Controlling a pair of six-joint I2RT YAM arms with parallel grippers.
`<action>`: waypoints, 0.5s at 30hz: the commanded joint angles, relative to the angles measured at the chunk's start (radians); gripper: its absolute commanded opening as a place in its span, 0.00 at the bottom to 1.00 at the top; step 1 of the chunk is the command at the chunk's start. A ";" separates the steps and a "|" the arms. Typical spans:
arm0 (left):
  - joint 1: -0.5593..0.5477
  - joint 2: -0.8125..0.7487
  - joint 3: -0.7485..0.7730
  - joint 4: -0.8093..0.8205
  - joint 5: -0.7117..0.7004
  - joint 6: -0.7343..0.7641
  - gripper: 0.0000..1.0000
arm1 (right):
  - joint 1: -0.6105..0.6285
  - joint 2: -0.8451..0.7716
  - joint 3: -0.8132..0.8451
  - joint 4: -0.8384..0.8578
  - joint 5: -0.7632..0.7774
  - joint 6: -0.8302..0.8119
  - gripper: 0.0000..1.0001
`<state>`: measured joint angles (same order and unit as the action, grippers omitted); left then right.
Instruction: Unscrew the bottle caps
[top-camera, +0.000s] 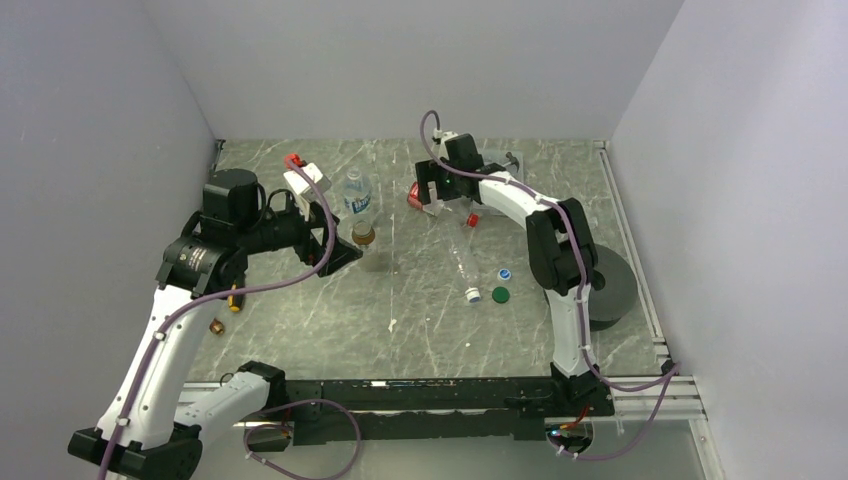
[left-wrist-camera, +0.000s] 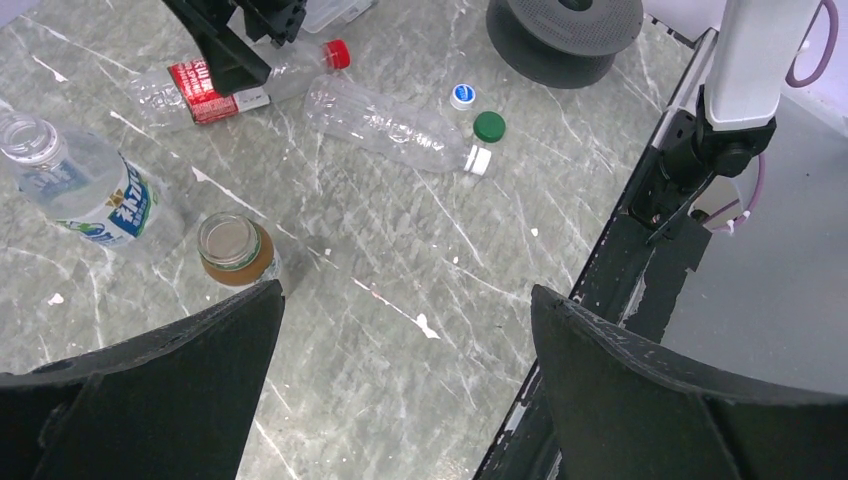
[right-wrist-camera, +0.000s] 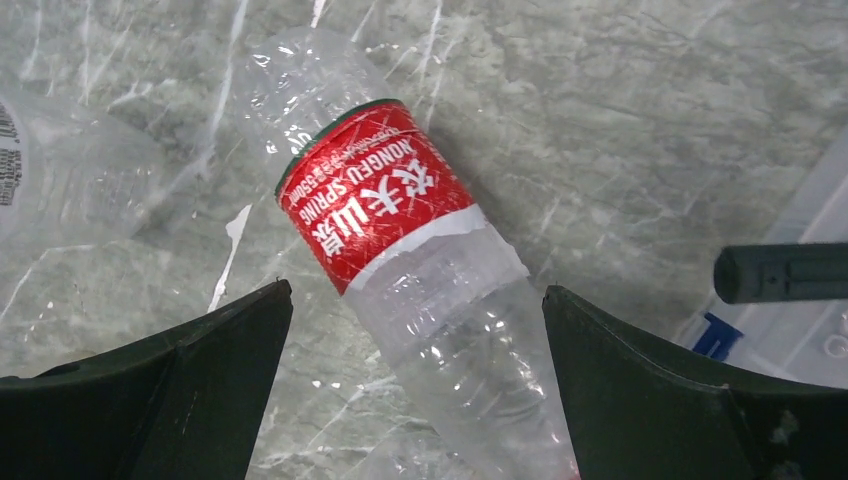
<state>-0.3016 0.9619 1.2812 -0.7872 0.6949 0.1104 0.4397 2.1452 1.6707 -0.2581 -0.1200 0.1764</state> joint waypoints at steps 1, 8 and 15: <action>0.002 -0.011 0.007 0.031 0.038 -0.005 0.99 | -0.001 0.005 0.101 -0.006 -0.039 -0.050 1.00; 0.002 -0.005 0.010 0.042 0.037 -0.001 0.99 | -0.001 0.045 0.080 -0.010 -0.023 -0.062 1.00; 0.002 0.006 0.026 0.070 0.038 0.000 1.00 | -0.001 0.053 0.025 -0.015 -0.022 -0.091 1.00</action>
<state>-0.3016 0.9646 1.2812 -0.7708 0.7101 0.1112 0.4419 2.1887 1.7206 -0.2855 -0.1398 0.1181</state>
